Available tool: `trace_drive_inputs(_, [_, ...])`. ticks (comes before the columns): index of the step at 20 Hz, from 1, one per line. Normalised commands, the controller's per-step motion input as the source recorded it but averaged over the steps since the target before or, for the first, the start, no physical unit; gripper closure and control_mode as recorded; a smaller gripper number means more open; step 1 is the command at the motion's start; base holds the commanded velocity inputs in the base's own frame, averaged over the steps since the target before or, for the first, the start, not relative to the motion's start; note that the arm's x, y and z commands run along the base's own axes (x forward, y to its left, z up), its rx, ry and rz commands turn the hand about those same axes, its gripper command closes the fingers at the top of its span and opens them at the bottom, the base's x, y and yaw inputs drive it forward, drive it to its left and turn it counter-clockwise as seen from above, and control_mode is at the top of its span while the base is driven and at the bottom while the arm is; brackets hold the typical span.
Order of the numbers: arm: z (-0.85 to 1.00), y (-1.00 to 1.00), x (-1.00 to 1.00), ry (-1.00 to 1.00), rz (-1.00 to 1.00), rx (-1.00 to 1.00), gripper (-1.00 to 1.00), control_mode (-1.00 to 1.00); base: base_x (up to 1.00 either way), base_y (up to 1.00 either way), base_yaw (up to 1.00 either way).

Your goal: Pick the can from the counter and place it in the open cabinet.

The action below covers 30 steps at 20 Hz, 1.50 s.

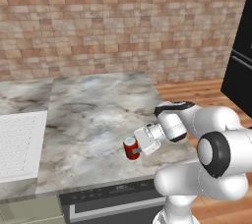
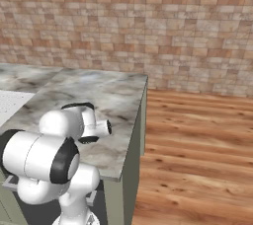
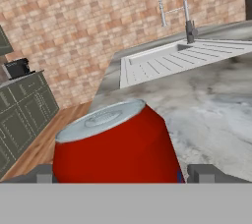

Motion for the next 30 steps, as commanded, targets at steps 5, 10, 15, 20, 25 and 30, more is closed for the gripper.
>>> trace_drive_inputs(5, [0.0,0.0,0.0,0.0,0.0,0.0,1.0,-1.0,0.0,0.0,0.0])
trace_drive_inputs(10, [0.31,0.0,-0.04,-0.03,-0.02,0.05,1.0,-1.0,0.0,0.0,0.0])
trace_drive_inputs(15, [0.97,-0.14,-0.2,-0.08,-0.1,0.17,1.0,-1.0,0.0,0.0,0.0])
trace_drive_inputs(20, [1.0,-0.22,-0.25,-0.11,-0.14,0.18,1.0,-1.0,0.0,0.0,0.0])
trace_drive_inputs(25, [1.0,-0.03,-0.08,-0.08,-0.16,0.11,1.0,-1.0,0.0,0.0,0.0])
trace_drive_inputs(30, [1.0,-0.02,-0.04,-0.01,-0.12,0.11,1.0,-1.0,0.0,0.0,0.0])
